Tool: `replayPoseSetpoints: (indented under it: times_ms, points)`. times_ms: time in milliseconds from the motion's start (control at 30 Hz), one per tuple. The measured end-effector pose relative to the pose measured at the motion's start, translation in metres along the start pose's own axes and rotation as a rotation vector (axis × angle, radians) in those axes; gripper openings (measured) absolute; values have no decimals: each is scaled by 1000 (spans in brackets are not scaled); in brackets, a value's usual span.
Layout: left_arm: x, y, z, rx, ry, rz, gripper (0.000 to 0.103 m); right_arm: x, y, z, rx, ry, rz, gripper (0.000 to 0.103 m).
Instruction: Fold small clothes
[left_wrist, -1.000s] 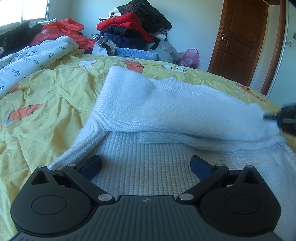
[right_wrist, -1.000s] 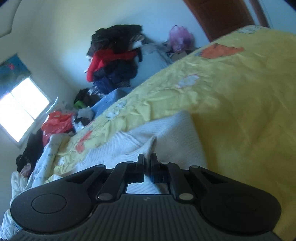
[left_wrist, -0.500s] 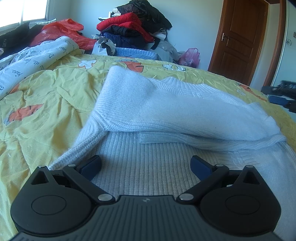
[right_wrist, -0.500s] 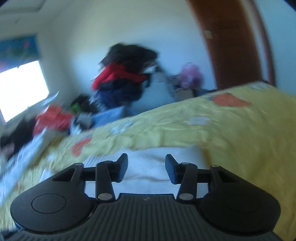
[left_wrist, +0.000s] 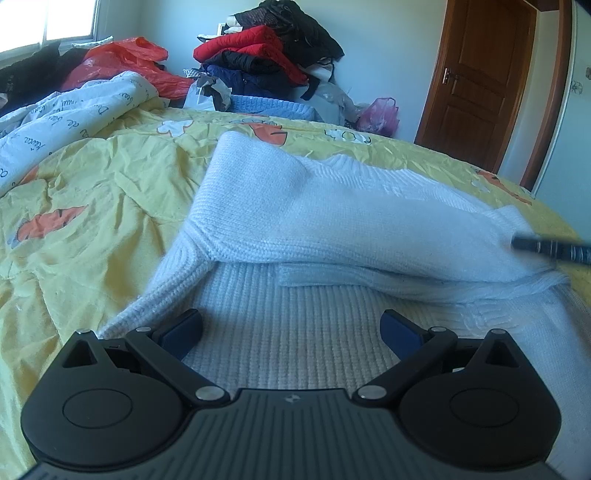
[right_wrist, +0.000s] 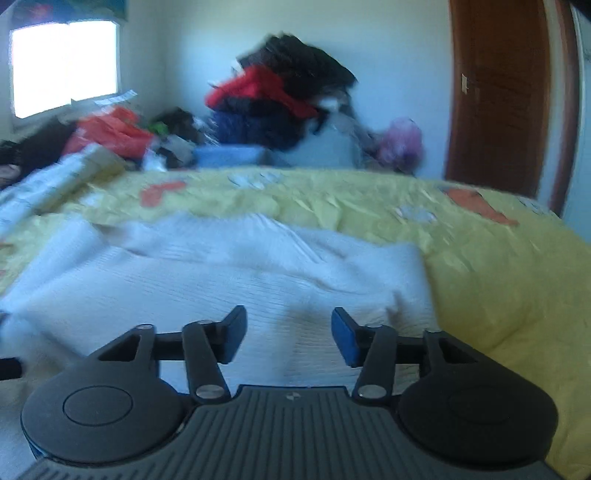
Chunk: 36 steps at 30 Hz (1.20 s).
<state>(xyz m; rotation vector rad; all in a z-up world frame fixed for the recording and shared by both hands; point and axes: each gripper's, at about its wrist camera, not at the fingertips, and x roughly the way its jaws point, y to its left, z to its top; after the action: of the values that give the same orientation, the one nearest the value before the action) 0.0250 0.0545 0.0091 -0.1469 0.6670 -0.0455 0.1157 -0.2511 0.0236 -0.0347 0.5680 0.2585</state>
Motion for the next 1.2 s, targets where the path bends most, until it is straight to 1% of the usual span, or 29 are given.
replayPoseSetpoints:
  times_ms: [33,67,100,200,233,300,333,367,433,467,567,633,700,767,800,867,933,1100,1200]
  points:
    - [0,0,0,2,1,1,103,6,-1,-5,-7,51,-11,74]
    - [0,0,0,2,1,1,103,9,-5,-14,-25,49,-10,73]
    - [0,0,0,4,2,2,103,7,-7,-17,-21,27,-1,73]
    - [0,0,-1,7,1,7,103,-10,-2,-10,46,27,-23,72]
    - [0,-1,-1,8,2,8,103,-20,2,-11,65,16,-2,72]
    - [0,-1,-1,13,3,12,103,-40,11,-20,85,1,55,76]
    - [1,-3,-1,16,5,16,103,-45,17,-25,73,15,70,80]
    - [1,-3,-1,22,7,20,103,-48,23,-36,46,49,74,82]
    - [2,-8,-1,38,14,35,103,-43,27,-55,-9,126,39,82]
    - [3,-11,-1,53,21,45,103,-49,31,-66,-66,81,22,83]
    - [1,-20,-3,125,52,88,103,-62,30,-64,-30,98,7,85]
    - [-9,-24,-8,160,60,123,103,-73,28,-70,-19,115,3,86]
    - [-24,-23,-16,152,81,144,103,-87,30,-85,-31,118,-10,89]
    - [-39,-18,-26,128,102,128,103,-107,31,-102,-33,107,-28,96]
    - [-48,-15,-33,113,109,118,103,-116,30,-110,-25,95,-30,97]
    - [-61,-13,-47,109,90,110,103,-129,28,-118,9,80,-28,100]
    - [-69,-15,-61,127,37,112,103,-133,26,-121,40,70,-32,101]
    - [-63,-16,-58,118,32,117,103,-122,35,-119,-16,95,-61,102]
    - [-63,-17,-58,120,30,119,103,-123,31,-118,-2,94,-56,101]
